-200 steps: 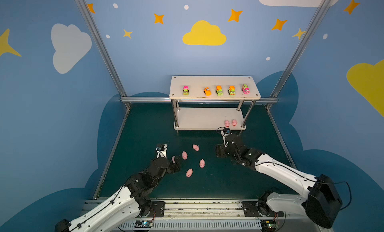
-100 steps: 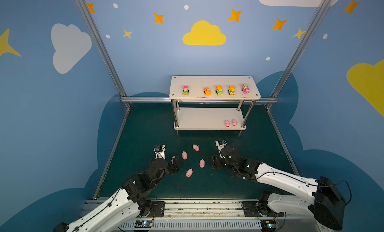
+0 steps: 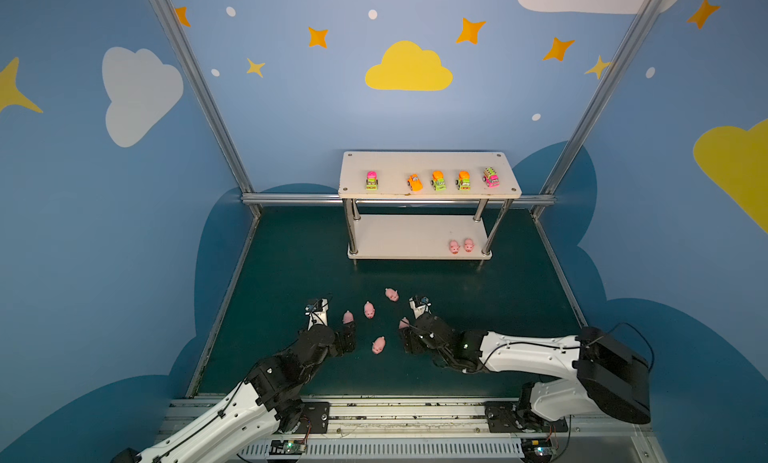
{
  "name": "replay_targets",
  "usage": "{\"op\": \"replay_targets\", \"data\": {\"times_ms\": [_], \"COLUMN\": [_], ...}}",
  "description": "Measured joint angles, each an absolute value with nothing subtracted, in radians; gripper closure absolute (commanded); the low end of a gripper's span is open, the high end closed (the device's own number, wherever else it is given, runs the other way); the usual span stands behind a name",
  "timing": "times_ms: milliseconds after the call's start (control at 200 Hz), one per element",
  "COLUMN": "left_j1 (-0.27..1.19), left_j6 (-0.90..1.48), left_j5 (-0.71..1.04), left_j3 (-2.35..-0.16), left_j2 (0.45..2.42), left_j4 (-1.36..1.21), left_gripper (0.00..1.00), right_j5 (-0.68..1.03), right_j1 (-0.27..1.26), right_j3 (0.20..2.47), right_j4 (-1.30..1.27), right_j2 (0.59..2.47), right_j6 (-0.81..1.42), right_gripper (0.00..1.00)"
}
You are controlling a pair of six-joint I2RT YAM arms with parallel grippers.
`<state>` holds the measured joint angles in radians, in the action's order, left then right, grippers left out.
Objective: Place and organize the plastic toys onto the shelf
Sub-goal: 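Lower the right gripper onto a pink pig on the table and close on it, then lift the pig with the right gripper and carry it to the lower shelf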
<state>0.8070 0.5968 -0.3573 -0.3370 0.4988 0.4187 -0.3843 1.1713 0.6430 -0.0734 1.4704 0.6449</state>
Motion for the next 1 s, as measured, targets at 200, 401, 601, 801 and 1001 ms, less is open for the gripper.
{"op": "replay_targets", "data": {"times_ms": [200, 401, 601, 801, 1001], "left_j1": [0.807, 0.807, 0.807, 0.807, 0.807], "left_j6": [0.602, 0.603, 0.602, 0.603, 0.603], "left_j5": [-0.361, -0.362, -0.366, -0.368, -0.368], "left_j3": [-0.328, -0.328, -0.328, -0.328, -0.328], "left_j2": [0.499, 0.499, 0.499, 0.499, 0.499], "left_j4": [0.418, 0.418, 0.418, 0.418, 0.416], "left_gripper": [0.00, 0.00, 0.00, 0.00, 0.00], "right_j5": [-0.395, -0.410, -0.432, -0.448, -0.470], "right_j1": [1.183, 1.187, 1.187, 1.187, 1.186], "right_j3": [0.704, 0.745, 0.777, 0.785, 0.802], "right_j4": [-0.107, -0.124, -0.119, -0.105, -0.099], "right_j2": [1.592, 1.655, 1.708, 1.732, 1.752], "right_j6": [0.666, 0.678, 0.687, 0.699, 0.700], "right_gripper": [0.30, 0.33, 0.37, 0.42, 0.50]}}
